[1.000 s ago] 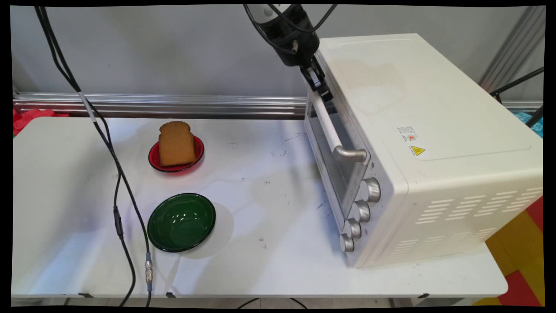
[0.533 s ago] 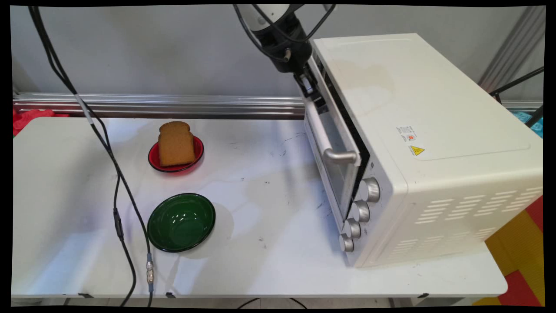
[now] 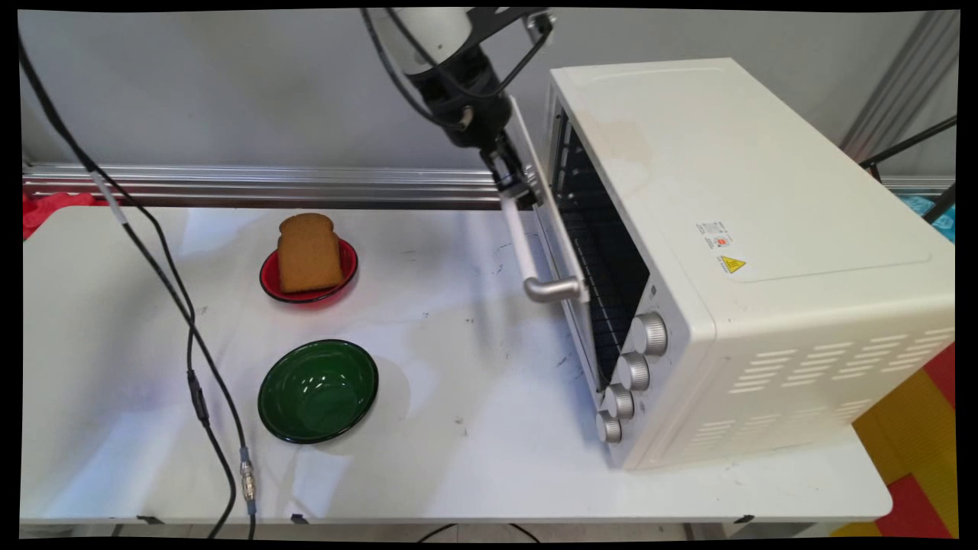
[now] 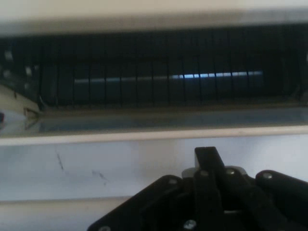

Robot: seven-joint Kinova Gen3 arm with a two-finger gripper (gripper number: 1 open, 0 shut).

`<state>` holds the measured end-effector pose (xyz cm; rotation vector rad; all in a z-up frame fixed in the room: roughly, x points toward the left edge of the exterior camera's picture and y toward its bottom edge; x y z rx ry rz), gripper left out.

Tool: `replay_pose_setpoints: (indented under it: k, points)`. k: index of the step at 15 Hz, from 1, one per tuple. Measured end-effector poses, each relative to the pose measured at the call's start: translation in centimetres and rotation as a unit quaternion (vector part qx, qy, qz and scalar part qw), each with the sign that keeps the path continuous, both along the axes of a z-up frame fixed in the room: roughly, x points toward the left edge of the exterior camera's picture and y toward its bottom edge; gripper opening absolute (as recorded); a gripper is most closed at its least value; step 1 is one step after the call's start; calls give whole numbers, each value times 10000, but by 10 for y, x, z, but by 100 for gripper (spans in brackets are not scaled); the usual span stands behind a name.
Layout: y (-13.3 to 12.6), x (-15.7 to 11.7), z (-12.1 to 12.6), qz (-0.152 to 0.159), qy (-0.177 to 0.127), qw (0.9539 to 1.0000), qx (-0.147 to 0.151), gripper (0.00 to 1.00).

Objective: Open the oven

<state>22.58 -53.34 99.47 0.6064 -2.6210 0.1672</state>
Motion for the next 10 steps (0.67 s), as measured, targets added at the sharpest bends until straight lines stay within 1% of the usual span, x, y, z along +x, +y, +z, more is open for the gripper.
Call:
replay_pose_setpoints:
  k: [10]
  points:
    - [20,38,-30,106,-137,9998,105,0]
